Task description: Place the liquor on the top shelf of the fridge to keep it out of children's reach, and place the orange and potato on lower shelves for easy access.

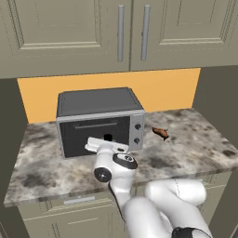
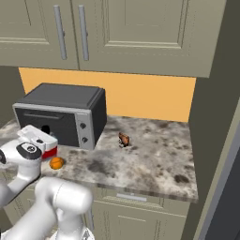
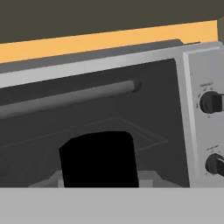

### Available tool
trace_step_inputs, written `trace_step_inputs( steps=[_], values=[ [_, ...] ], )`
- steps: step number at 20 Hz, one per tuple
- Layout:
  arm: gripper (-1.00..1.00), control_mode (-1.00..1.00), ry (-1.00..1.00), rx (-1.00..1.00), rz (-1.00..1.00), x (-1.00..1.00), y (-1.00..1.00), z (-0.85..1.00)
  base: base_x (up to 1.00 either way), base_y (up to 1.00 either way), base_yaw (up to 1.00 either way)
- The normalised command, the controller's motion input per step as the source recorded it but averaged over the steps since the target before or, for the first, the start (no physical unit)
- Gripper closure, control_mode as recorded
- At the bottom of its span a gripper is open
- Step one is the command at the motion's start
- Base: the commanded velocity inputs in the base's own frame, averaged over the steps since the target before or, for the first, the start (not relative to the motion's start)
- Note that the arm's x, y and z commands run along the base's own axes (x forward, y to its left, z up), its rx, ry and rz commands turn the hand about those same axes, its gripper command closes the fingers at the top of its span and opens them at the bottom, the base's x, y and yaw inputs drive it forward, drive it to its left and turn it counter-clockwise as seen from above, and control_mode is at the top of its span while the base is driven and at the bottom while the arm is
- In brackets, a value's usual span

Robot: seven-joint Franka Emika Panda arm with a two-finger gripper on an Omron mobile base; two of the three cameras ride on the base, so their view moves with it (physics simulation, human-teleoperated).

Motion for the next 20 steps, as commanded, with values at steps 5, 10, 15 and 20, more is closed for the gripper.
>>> trace_step_inputs(
  steps=[5,10,15,20],
  values=[
    [1.00,-1.00,-0.17,0.00,0.15,-0.53,0.00,0.94,0.00,0.00,0.00],
    [1.00,-1.00,-0.06,0.00,0.08,-0.23,-0.09,1.00,0.00,0.00,0.00],
    [1.00,-1.00,0.11,0.00,0.00,-0.19,-0.40,1.00,0.00,0.00,0.00],
    [1.00,-1.00,0.22,-0.04,0.00,-0.22,-0.71,0.87,0.00,0.00,0.00]
  ],
)
